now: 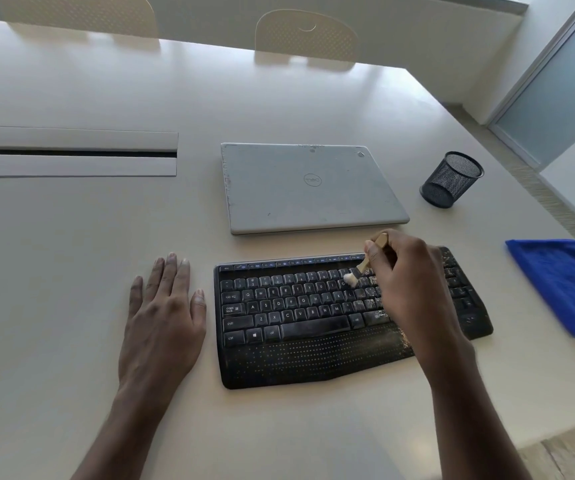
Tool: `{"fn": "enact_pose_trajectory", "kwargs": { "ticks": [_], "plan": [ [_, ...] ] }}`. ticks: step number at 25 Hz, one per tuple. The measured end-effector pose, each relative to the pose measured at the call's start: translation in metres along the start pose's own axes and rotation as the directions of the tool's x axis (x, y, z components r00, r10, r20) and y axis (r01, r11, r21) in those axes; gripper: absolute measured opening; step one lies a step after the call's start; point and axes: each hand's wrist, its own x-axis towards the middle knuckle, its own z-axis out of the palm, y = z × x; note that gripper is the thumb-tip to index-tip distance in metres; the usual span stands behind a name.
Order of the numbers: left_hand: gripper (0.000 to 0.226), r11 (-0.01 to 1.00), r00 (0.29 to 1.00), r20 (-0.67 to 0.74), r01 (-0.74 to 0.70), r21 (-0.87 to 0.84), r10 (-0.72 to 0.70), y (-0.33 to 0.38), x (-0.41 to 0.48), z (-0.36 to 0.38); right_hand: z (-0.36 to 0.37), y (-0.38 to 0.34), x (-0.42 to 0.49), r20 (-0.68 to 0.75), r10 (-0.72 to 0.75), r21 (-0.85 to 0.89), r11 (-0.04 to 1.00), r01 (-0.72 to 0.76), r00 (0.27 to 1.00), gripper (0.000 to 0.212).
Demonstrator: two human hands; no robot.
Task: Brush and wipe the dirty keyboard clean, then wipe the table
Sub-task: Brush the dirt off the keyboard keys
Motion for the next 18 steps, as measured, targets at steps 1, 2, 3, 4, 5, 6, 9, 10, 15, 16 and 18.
{"fn": "enact_pose_trajectory", "kwargs": {
  "ticks": [1, 2, 3, 4, 5, 6, 9, 10, 15, 16, 18],
  "plan": [
    [0.067, 1.0, 1.0, 0.0, 0.001, -0.001, -0.001, 0.0003, -0.0003, -0.0001, 0.0006, 0.0008, -0.0005, 0.016, 0.002, -0.01, 1.0, -0.002, 1.0, 0.027],
    [0.067, 1.0, 1.0, -0.001, 0.004, -0.004, -0.004, 0.0004, -0.0004, 0.0, 0.0003, 0.0016, -0.0009, 0.031, 0.012, -0.02, 1.0, -0.011, 0.999, 0.027],
    [0.067, 1.0, 1.0, -0.001, 0.006, -0.006, -0.006, 0.0007, -0.0005, -0.0001, -0.0005, 0.002, -0.0009, 0.035, 0.02, -0.027, 0.999, -0.019, 0.999, 0.028],
    [0.067, 1.0, 1.0, -0.002, 0.008, -0.007, -0.008, 0.0008, -0.0004, -0.0001, -0.0015, 0.0016, -0.0008, 0.022, 0.021, -0.026, 0.999, -0.02, 1.0, 0.028],
    [0.067, 1.0, 1.0, -0.002, 0.009, -0.007, -0.009, 0.0007, -0.0001, -0.0001, -0.0018, 0.001, -0.0005, -0.001, 0.012, -0.012, 1.0, -0.012, 1.0, 0.028],
    [0.067, 1.0, 1.0, -0.002, 0.008, -0.008, -0.008, 0.0006, 0.0003, -0.0003, -0.0015, 0.0009, -0.0005, -0.021, -0.001, 0.008, 1.0, 0.001, 1.0, 0.027],
    [0.068, 1.0, 1.0, 0.006, 0.004, 0.0, -0.004, 0.0008, 0.001, -0.0004, 0.0001, 0.0028, -0.0007, -0.002, 0.0, 0.001, 1.0, 0.0, 1.0, 0.026],
    [0.068, 1.0, 1.0, 0.005, 0.004, 0.002, -0.004, 0.0008, 0.0009, 0.0, -0.0005, 0.004, -0.0009, 0.012, 0.011, -0.011, 1.0, -0.011, 1.0, 0.027],
    [0.067, 1.0, 1.0, 0.005, 0.006, -0.001, -0.006, 0.001, 0.0004, -0.0009, -0.0032, 0.0045, -0.0009, -0.046, -0.024, 0.034, 0.999, 0.026, 0.999, 0.027],
    [0.067, 1.0, 1.0, 0.008, 0.007, -0.002, -0.007, 0.0013, 0.0002, -0.0015, -0.0018, 0.0049, -0.0007, -0.038, -0.029, 0.033, 0.999, 0.03, 0.999, 0.027],
    [0.061, 1.0, 1.0, 0.013, 0.009, -0.001, -0.009, 0.001, 0.0001, -0.0012, -0.0004, 0.0057, -0.0004, -0.015, -0.024, 0.021, 0.999, 0.025, 1.0, 0.027]
  ]
}}
